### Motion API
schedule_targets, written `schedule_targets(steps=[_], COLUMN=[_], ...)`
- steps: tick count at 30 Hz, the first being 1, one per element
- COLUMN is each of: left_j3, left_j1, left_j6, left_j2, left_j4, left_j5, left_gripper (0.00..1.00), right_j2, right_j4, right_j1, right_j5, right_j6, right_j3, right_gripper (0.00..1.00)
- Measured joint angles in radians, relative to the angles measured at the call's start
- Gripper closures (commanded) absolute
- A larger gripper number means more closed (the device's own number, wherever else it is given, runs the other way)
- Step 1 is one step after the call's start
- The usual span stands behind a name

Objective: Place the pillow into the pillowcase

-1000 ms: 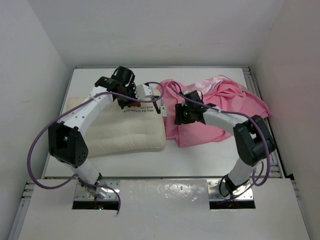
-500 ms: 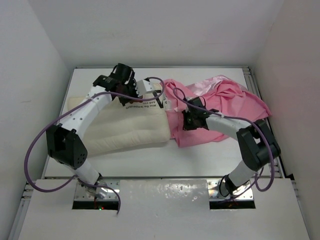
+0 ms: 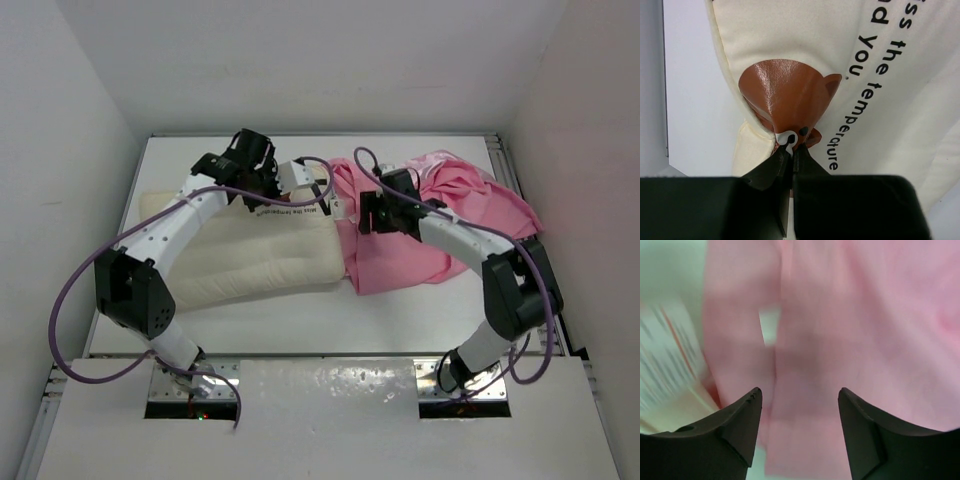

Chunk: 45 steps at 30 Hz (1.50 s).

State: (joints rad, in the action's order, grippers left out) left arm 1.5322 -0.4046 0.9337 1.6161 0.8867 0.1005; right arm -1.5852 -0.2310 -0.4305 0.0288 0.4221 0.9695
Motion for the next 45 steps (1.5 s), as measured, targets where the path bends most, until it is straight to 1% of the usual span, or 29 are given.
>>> schedule_targets(steps=[1, 2, 4, 7, 8, 11, 18, 28, 30, 31, 32, 35, 38, 39, 41, 44, 45], left_j3=[-0.004, -0.01, -0.023, -0.043, -0.048, -0.06, -0.064, -0.076, -0.08, -0.082, -0.085, -0.089, -0.089, -0.091, -0.093, -0.098, -0.102], left_j1=[0.0, 0.0, 0.0, 0.006, 0.007, 0.014, 0.027, 0.027, 0.027, 0.027, 0.028, 0.028, 0.028, 0.028, 0.028, 0.027, 0.027], left_j6=[-0.001, -0.001, -0.002, -0.005, -0.007, -0.015, -0.026, -0.027, -0.027, -0.027, -0.027, -0.027, -0.028, -0.028, -0.03, -0.039, -0.042], left_j2=[0.0, 0.0, 0.0, 0.0, 0.0, -0.001, -0.001, -0.001, -0.001, -0.001, -0.001, -0.001, -0.001, -0.001, -0.001, -0.001, -0.001], left_j4=[-0.005, -0.013, -0.028, -0.043, -0.045, -0.056, -0.069, -0.085, -0.092, -0.095, -0.098, -0.103, -0.105, -0.106, -0.107, -0.11, -0.112], left_j5=[-0.003, -0.005, -0.01, -0.019, -0.021, -0.027, -0.034, -0.034, -0.034, -0.034, -0.034, -0.034, -0.034, -0.034, -0.031, -0.024, -0.022], left_gripper=[1.0, 1.0, 1.0, 1.0, 1.0, 1.0, 1.0, 1.0, 1.0, 1.0, 1.0, 1.0, 1.0, 1.0, 1.0, 1.0, 1.0], right_j2=[-0.032, -0.065, -0.136, -0.228, -0.255, -0.314, -0.346, -0.422, -0.421, -0.421, -0.421, -0.421, -0.418, -0.414, -0.39, -0.318, -0.29], right_j4=[0.001, 0.01, 0.019, 0.027, 0.027, 0.023, 0.011, -0.007, -0.008, -0.007, -0.008, -0.01, -0.008, -0.008, -0.014, -0.025, -0.026], right_j1=[0.007, 0.014, 0.024, 0.032, 0.031, 0.024, 0.011, 0.008, 0.006, 0.005, 0.003, -0.003, -0.004, -0.004, -0.005, -0.005, -0.007], right_j5=[0.005, 0.011, 0.027, 0.05, 0.054, 0.06, 0.086, 0.134, 0.14, 0.144, 0.148, 0.165, 0.189, 0.197, 0.212, 0.228, 0.231], right_j6=[-0.001, -0.006, -0.009, -0.022, -0.027, -0.035, -0.038, -0.037, -0.038, -0.037, -0.037, -0.033, -0.032, -0.033, -0.037, -0.048, -0.053], right_j3=[0.049, 0.096, 0.205, 0.34, 0.374, 0.431, 0.436, 0.432, 0.418, 0.413, 0.407, 0.397, 0.391, 0.386, 0.371, 0.344, 0.337], right_gripper=[0.47, 0.52, 0.58, 0.58, 0.56, 0.53, 0.49, 0.52, 0.56, 0.6, 0.7, 0.87, 0.91, 0.94, 0.95, 0.94, 0.89])
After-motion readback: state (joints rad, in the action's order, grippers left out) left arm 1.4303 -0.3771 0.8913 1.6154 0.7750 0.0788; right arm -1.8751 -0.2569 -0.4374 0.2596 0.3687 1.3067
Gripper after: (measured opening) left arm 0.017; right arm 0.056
